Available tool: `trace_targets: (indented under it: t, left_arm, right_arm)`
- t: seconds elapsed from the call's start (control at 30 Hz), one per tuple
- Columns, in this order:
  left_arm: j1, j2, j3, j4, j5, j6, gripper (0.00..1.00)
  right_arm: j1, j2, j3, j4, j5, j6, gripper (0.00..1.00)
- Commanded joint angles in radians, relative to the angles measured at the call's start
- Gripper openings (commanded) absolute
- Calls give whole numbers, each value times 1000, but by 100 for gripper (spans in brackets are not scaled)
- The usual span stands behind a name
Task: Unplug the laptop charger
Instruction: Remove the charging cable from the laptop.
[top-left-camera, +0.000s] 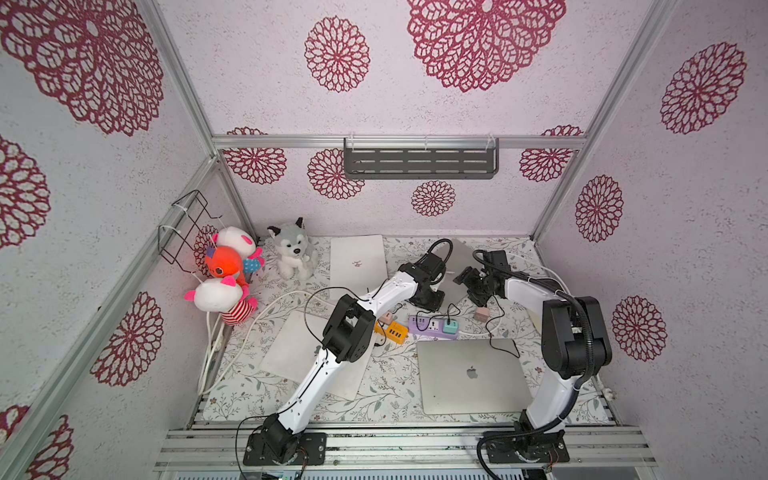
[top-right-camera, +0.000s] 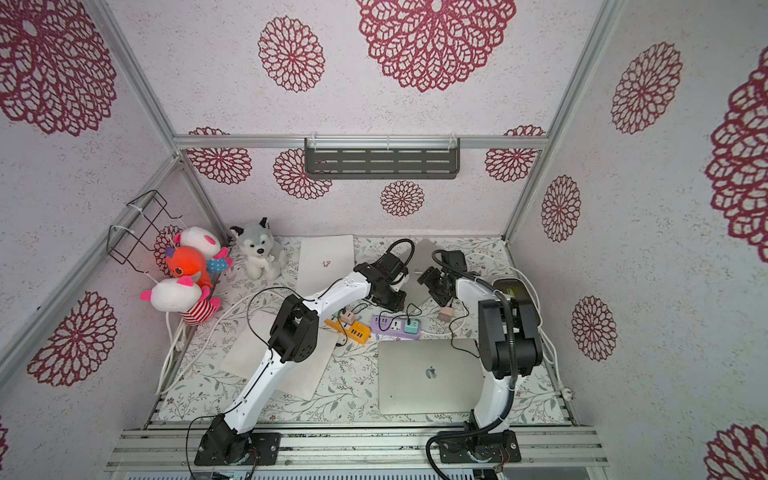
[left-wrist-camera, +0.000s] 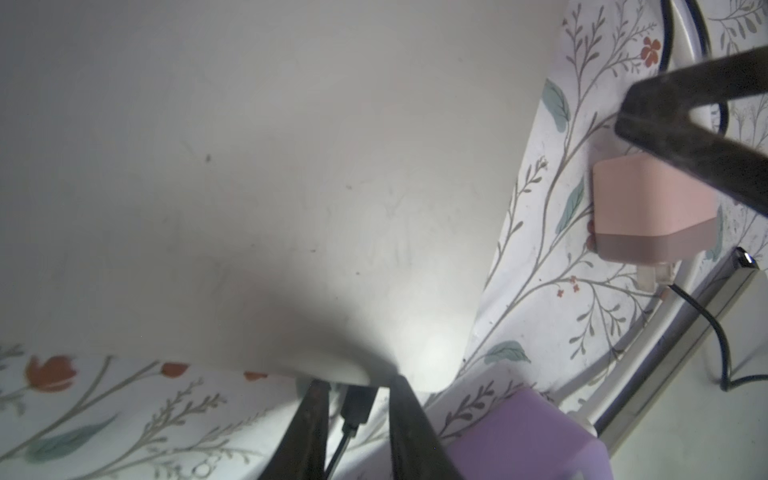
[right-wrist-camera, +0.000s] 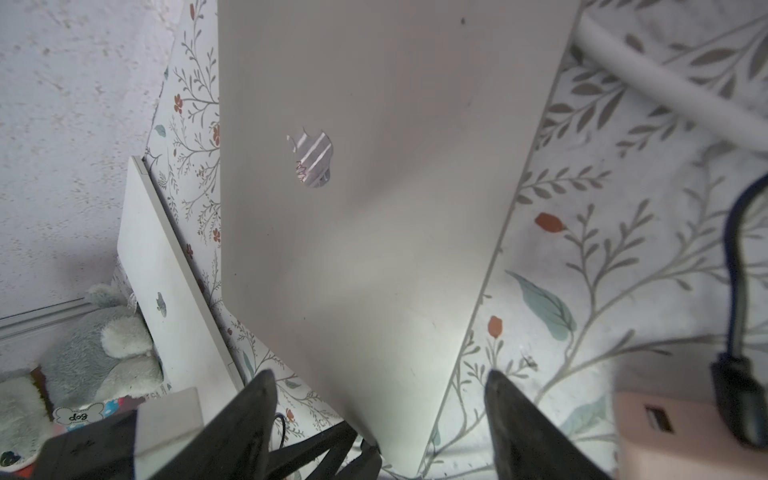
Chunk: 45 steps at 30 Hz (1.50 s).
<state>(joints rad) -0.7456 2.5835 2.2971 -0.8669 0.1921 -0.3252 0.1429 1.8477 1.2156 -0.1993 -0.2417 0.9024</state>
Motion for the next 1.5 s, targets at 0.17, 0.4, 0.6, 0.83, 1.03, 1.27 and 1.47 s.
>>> trace_targets:
  t: [0.17, 0.4, 0.6, 0.83, 1.03, 1.27, 1.47]
  left_arm:
    - [-11, 7, -20, -12, -34, 38, 31]
    - [-20, -10, -49, -25, -71, 56, 31]
    - [-20, -32, -92, 4, -60, 50, 29]
    - [-21, -35, -97, 16, -57, 46, 29]
    - [-23, 22, -22, -45, -114, 44, 29]
    - [-24, 40, 1, -81, -190, 64, 22]
    - [-20, 4, -44, -58, -211, 60, 9]
  right_arm:
    - [-16, -17, -11, 14, -21, 13, 80]
    - [-18, -17, -9, 15, -23, 14, 80]
    - [-20, -19, -10, 14, -25, 12, 80]
    - [-25, -31, -17, 9, -22, 9, 80]
    - [-43, -50, -48, 41, -40, 39, 81]
    - [-60, -67, -49, 46, -53, 46, 80]
    - [-60, -69, -64, 61, -61, 52, 80]
